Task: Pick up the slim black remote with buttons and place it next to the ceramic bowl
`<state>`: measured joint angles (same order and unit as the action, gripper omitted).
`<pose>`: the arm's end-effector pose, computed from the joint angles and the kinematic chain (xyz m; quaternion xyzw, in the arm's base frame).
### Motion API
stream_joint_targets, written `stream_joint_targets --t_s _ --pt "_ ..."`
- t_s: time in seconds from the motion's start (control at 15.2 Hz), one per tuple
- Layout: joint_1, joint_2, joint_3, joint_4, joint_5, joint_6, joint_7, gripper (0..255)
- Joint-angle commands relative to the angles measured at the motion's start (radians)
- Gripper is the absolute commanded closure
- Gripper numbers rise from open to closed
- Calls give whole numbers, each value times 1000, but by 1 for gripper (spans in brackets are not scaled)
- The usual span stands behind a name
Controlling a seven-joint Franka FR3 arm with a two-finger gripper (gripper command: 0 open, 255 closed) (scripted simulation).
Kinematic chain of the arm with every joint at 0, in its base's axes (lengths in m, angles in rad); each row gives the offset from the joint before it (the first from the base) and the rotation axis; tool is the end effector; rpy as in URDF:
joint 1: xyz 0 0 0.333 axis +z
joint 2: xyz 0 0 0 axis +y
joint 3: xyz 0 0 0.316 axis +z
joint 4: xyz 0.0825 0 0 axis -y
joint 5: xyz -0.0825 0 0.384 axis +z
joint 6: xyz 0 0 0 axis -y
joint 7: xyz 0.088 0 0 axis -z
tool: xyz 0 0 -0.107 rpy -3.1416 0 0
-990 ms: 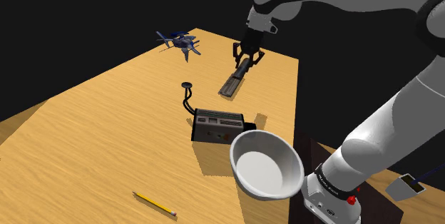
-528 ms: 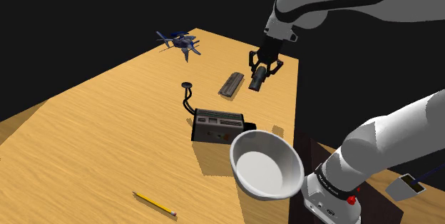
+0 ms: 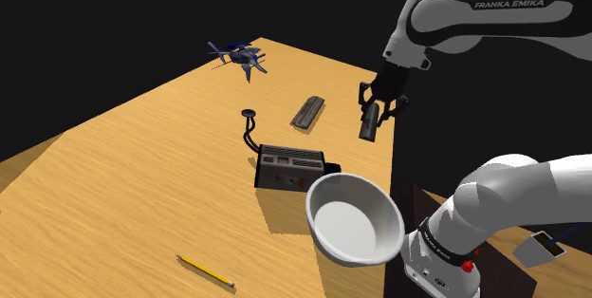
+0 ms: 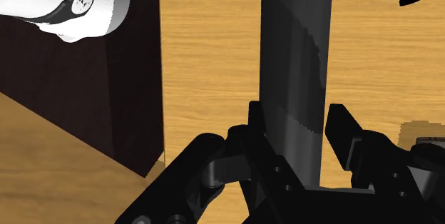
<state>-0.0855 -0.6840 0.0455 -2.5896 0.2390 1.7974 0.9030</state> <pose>0.3316 0.0072 0.4674 -0.8668 0.4856 0.0901 0.0692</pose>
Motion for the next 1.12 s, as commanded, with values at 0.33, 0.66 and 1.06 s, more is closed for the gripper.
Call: stream_joint_targets --t_s 0.33,0.66,1.06 --pt "1 -17 1 -99 7 79 -20 255" --pt "4 8 5 -151 16 156 -35 255" --pt "9 52 10 -207 31 253 -55 255"
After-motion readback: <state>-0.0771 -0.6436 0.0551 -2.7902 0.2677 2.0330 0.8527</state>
